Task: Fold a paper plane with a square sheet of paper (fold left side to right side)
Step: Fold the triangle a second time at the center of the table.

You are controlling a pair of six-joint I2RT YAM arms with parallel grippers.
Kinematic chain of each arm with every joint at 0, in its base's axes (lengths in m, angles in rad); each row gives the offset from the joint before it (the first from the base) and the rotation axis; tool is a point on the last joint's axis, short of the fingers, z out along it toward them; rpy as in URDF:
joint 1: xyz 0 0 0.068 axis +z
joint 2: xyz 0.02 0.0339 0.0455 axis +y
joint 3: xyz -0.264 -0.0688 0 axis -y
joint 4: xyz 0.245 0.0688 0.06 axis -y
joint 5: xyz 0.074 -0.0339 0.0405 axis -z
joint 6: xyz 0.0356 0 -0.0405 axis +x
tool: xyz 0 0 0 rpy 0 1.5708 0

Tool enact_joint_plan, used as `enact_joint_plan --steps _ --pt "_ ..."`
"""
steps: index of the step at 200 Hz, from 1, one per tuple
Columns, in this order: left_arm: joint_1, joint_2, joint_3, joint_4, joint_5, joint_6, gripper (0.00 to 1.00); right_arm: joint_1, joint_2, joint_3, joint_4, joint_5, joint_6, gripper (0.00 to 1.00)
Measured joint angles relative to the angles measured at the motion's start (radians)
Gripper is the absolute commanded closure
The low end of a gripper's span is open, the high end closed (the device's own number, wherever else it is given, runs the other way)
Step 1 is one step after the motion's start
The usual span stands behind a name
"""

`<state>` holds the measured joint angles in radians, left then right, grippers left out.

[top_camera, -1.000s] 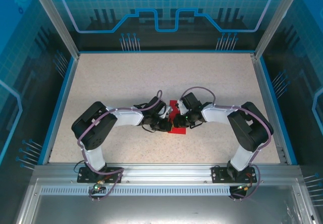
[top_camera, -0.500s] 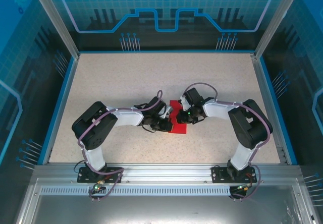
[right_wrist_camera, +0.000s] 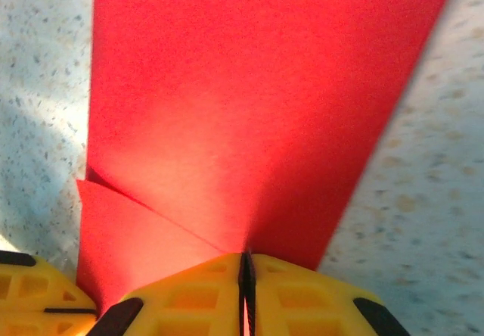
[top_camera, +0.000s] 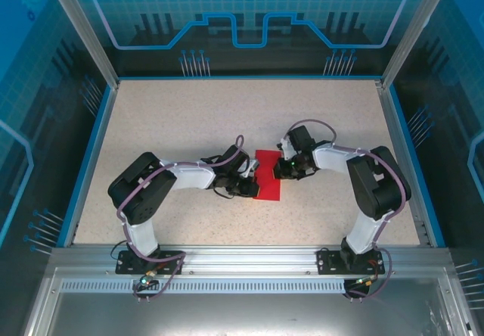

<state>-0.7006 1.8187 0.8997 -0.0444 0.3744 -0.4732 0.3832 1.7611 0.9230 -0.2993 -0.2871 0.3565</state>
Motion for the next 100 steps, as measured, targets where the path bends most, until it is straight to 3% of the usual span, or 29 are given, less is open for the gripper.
enact_joint_plan --steps 46,100 --pt "0.0 0.0 0.0 0.002 0.0 0.0 1.0 -0.049 -0.015 -0.006 -0.006 0.005 -0.023 0.88" --pt "0.0 0.0 0.0 0.002 0.0 0.0 1.0 -0.035 -0.19 -0.021 -0.028 0.014 -0.023 0.87"
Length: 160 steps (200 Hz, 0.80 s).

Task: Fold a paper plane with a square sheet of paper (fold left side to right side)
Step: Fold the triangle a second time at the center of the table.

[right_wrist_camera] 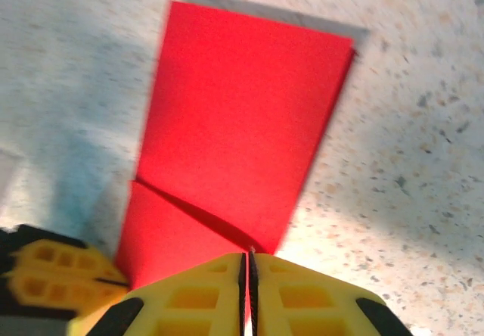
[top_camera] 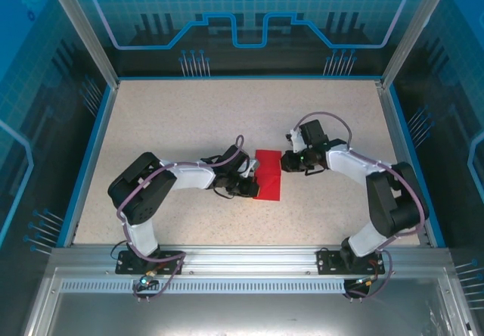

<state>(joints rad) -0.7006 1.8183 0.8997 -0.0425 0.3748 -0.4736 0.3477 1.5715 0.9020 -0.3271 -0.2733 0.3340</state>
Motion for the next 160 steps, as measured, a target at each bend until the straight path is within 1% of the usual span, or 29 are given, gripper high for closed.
enact_joint_plan --steps 19,33,60,80,91,125,160 --pt "0.0 -0.002 0.0 0.0 0.0 0.0 1.0 0.034 -0.014 -0.011 0.033 -0.032 0.018 0.87" --pt "-0.001 -0.002 0.0 0.0 0.0 0.0 1.0 0.066 0.002 -0.032 0.06 -0.067 0.041 0.87" --pt "-0.001 -0.005 0.0 -0.006 0.0 0.0 1.0 0.103 0.103 -0.038 0.089 -0.114 0.079 0.87" --pt "-0.002 -0.009 0.001 -0.019 0.0 0.0 1.0 0.103 0.168 -0.034 0.079 -0.117 0.095 0.87" --pt "-0.002 -0.013 0.004 -0.036 0.0 0.0 0.98 0.102 0.19 -0.018 0.065 -0.125 0.099 0.87" --pt "-0.002 -0.048 0.01 -0.095 0.002 0.0 0.96 0.105 0.204 0.013 0.03 -0.108 0.099 0.88" --pt "-0.002 -0.118 0.013 -0.138 0.037 0.0 0.93 0.105 0.205 0.019 0.02 -0.095 0.099 0.88"
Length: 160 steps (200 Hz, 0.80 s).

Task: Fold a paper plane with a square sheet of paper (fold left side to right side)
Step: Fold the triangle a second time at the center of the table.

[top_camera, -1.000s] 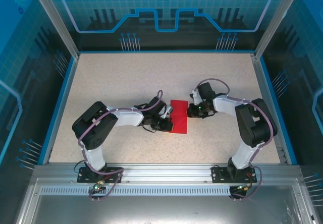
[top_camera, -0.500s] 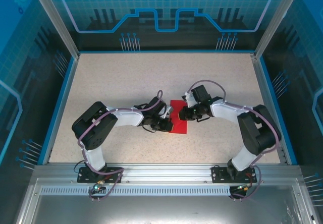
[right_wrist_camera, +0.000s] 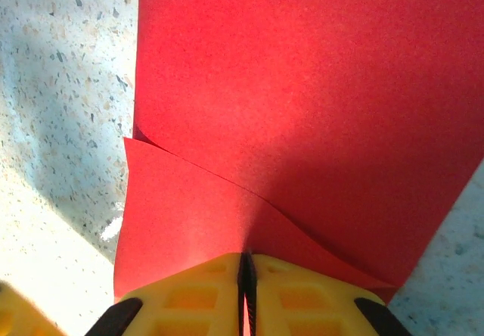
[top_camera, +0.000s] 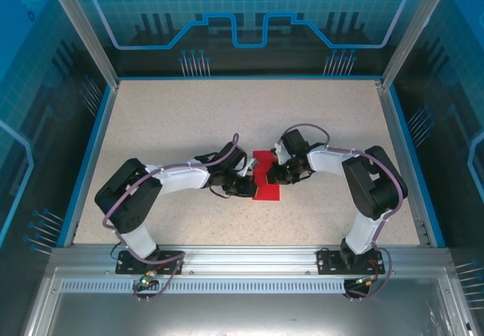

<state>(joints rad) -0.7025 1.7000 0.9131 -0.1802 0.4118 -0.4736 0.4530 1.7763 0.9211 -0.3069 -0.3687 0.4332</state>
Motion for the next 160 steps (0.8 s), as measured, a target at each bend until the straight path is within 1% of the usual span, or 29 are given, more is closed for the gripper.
enact_joint_plan --steps 38,68,90,160 --pt "-0.001 -0.002 0.003 -0.01 0.032 0.0 0.91 0.0 0.0 0.002 -0.003 0.002 0.0 0.88" --pt "-0.001 0.042 0.005 -0.006 0.056 0.0 0.91 0.0 0.001 0.003 -0.007 0.002 0.0 0.88" --pt "-0.001 0.073 0.005 -0.007 0.056 0.0 0.91 0.0 0.002 0.004 -0.007 0.002 0.0 0.88" --pt "0.0 0.103 0.008 -0.003 0.038 -0.022 0.92 0.001 0.003 0.009 -0.016 0.009 0.0 0.88"
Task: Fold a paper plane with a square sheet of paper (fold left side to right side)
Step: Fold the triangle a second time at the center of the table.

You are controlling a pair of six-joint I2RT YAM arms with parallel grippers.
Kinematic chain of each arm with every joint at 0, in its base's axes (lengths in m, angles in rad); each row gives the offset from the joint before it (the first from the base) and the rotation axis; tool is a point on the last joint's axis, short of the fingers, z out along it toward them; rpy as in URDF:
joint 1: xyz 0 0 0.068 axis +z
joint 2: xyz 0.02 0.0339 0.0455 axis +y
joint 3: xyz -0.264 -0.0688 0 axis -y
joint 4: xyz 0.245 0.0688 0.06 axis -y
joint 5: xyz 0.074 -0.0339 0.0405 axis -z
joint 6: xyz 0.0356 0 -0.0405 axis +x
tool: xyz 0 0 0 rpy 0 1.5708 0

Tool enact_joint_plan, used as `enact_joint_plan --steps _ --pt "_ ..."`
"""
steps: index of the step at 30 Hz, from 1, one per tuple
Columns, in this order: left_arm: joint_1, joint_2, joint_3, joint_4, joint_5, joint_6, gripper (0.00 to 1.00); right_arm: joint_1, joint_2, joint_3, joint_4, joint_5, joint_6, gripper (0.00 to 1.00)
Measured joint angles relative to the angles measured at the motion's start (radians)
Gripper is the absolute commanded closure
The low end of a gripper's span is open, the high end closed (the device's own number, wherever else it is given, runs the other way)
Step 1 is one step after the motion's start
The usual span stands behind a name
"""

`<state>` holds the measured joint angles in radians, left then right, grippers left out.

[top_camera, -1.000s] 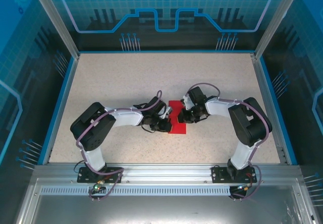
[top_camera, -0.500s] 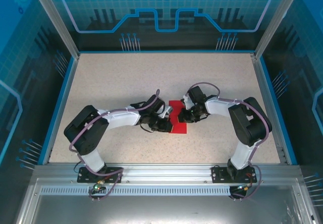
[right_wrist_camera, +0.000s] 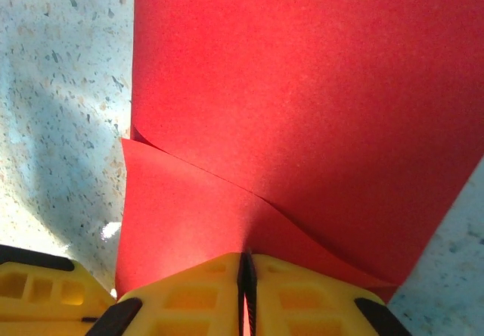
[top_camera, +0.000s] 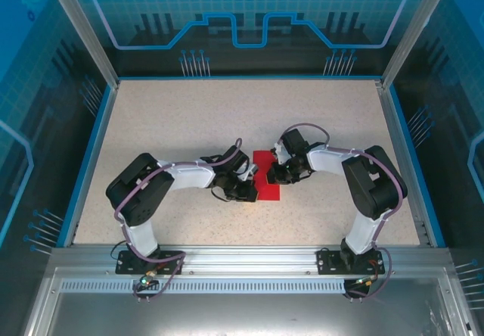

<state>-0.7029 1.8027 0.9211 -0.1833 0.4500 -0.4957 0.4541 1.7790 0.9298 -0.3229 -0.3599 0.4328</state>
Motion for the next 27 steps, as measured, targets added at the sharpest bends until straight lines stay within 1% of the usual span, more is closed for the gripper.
enact_joint_plan --steps 9,13,16,23,27 --pt "0.009 0.004 -0.012 0.022 -0.003 -0.034 0.95 0.002 0.0 0.005 -0.01 0.01 -0.002 0.88" --pt "0.015 -0.017 -0.053 0.065 0.001 -0.049 0.96 0.004 0.0 0.008 -0.016 0.017 -0.007 0.88" --pt "0.026 -0.045 -0.084 0.065 0.001 -0.055 0.96 0.004 0.0 0.008 -0.017 0.019 -0.007 0.88" --pt "0.037 -0.083 -0.089 0.055 0.035 -0.056 0.92 0.006 0.0 0.011 -0.022 0.023 -0.007 0.88" --pt "0.036 -0.082 -0.05 0.054 0.055 -0.055 0.87 0.007 0.0 0.013 -0.025 0.028 -0.007 0.88"
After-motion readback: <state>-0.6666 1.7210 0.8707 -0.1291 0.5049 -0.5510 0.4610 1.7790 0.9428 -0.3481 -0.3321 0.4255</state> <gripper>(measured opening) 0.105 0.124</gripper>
